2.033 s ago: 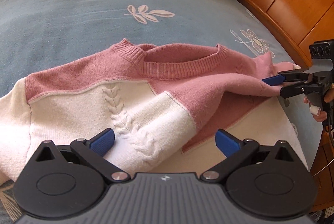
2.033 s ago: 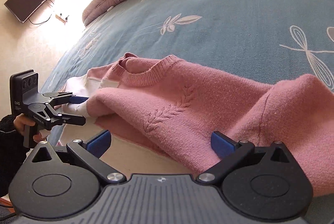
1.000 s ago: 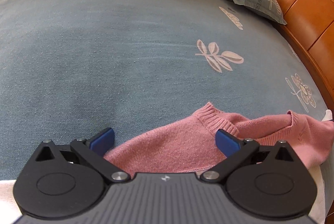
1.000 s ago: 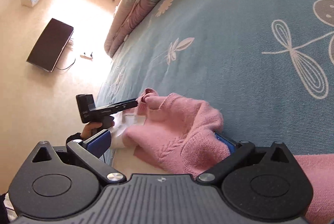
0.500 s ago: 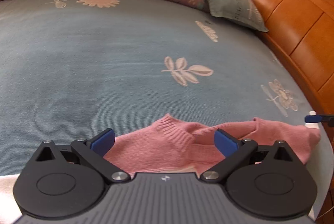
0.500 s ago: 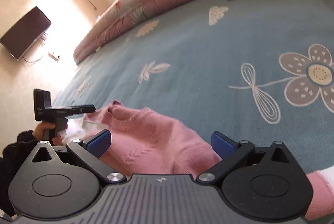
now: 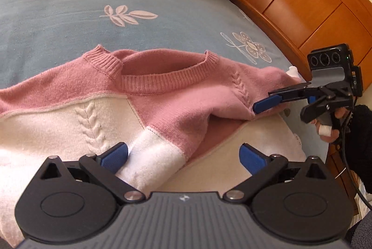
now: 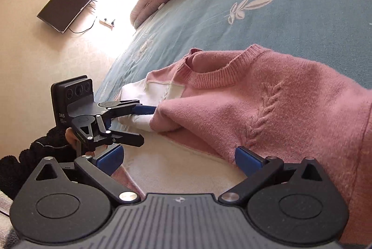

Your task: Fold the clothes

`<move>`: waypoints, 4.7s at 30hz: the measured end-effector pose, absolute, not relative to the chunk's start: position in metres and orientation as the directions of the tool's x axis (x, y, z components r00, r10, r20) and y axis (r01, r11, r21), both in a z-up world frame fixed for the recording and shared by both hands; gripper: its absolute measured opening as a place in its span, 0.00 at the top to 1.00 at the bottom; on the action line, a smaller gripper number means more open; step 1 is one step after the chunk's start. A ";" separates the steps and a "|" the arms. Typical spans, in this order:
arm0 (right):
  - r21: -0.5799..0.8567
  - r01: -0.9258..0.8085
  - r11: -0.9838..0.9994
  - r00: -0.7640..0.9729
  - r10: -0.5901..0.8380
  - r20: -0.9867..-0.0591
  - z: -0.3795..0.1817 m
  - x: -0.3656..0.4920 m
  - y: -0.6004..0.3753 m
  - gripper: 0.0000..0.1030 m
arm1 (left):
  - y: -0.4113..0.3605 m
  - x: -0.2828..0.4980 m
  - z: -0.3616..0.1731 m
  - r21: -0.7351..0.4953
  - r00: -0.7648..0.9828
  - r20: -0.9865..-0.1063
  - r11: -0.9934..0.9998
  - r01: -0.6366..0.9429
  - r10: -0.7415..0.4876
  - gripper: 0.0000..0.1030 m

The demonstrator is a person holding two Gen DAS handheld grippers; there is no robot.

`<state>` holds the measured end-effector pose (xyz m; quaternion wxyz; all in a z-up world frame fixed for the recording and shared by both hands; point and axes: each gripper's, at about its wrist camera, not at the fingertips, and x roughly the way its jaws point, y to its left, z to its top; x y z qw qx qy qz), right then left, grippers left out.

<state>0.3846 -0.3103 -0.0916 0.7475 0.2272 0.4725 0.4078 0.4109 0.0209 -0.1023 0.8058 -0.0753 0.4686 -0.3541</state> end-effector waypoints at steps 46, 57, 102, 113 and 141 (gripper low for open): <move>0.907 -0.193 0.374 0.222 0.917 -0.331 -0.149 0.518 -0.380 0.01 | 0.009 0.439 -0.134 -0.579 0.319 -0.626 0.698 0.421 -0.712 0.01; 0.831 -0.205 0.516 0.175 0.855 -0.488 -0.151 0.521 -0.377 0.41 | 0.007 0.436 -0.132 -0.551 0.313 -0.635 0.698 0.458 -0.707 0.01; 0.812 -0.274 0.515 0.164 0.857 -0.488 -0.164 0.520 -0.385 0.93 | 0.092 0.558 -0.114 -0.363 0.131 -0.855 0.758 0.542 -0.502 0.80; 0.761 -0.314 0.568 0.207 0.823 -0.529 -0.154 0.510 -0.378 0.93 | 0.049 0.523 -0.099 -0.109 0.262 -0.913 0.808 0.580 -0.311 0.89; 0.056 -0.326 0.944 0.613 0.256 -0.748 -0.103 0.563 -0.295 0.50 | 0.076 0.581 -0.115 0.042 0.629 -0.773 0.983 0.181 -0.083 0.91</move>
